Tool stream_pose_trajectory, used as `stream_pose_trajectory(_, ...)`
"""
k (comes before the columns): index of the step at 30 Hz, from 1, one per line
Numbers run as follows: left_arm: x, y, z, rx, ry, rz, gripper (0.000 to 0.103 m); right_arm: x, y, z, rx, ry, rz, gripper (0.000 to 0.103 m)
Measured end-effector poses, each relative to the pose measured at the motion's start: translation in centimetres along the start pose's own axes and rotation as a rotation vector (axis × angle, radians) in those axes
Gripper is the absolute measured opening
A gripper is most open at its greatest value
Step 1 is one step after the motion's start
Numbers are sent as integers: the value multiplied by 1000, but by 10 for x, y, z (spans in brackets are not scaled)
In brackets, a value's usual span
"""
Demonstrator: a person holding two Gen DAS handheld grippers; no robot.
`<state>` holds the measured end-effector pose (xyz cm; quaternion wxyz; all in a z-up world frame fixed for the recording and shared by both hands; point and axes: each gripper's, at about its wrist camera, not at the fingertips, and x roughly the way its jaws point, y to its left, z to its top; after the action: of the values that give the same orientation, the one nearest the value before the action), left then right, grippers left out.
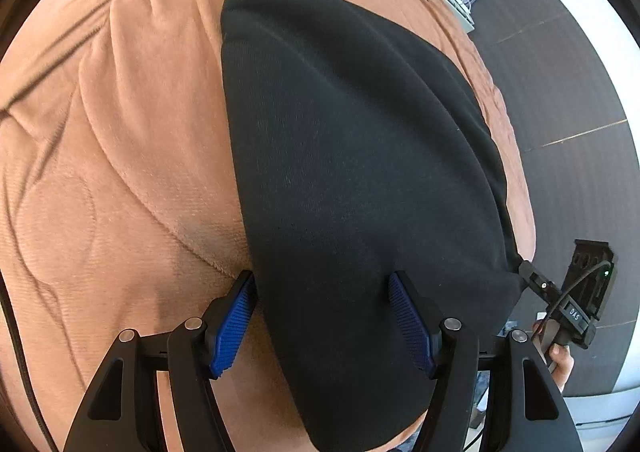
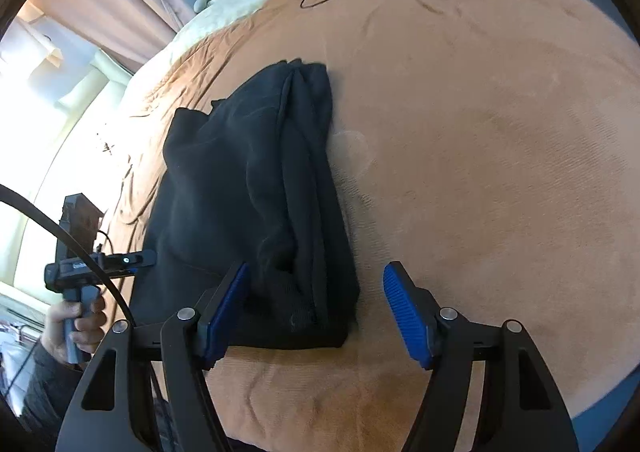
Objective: Fold small clothes
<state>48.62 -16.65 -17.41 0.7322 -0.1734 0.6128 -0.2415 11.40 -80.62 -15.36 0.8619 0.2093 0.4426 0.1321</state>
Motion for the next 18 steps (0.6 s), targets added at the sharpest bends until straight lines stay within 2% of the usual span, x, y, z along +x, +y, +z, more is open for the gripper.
stream_pose_trajectory(2,2,0,-2,-3,-6,-10,68,12,-1,2,2,24,9,67)
stream_pose_trajectory(4,4,-2,-6,2,2,-26,55,25,-1,3,6,45,32,67)
stream_pose_trajectory(5,5,-3,-7,3,2,-24,52,32,2,3,4,57,47,67)
stream_pose_trajectory(6,4,-4,-8,9,0,-21,44,36,5,3,-3,59,53,63)
stream_pose_trajectory(7,2,-6,-8,15,-2,-19,35,39,9,3,-9,64,64,41)
stream_pose_trajectory(8,-1,-7,-9,16,-8,-19,31,44,13,3,-7,91,91,35)
stream_pose_trajectory(9,-3,-7,-9,15,-11,-19,27,44,17,3,-7,95,84,33)
stream_pose_trajectory(10,-8,-7,-10,18,-13,-20,25,42,21,5,-15,98,73,27)
stream_pose_trajectory(11,-11,-8,-11,23,-14,-16,24,40,25,6,-18,103,82,25)
stream_pose_trajectory(15,-31,-9,-17,39,-10,-6,22,32,38,5,-42,120,123,24)
stream_pose_trajectory(18,-46,-3,-28,54,-2,9,22,35,48,-5,-69,165,141,24)
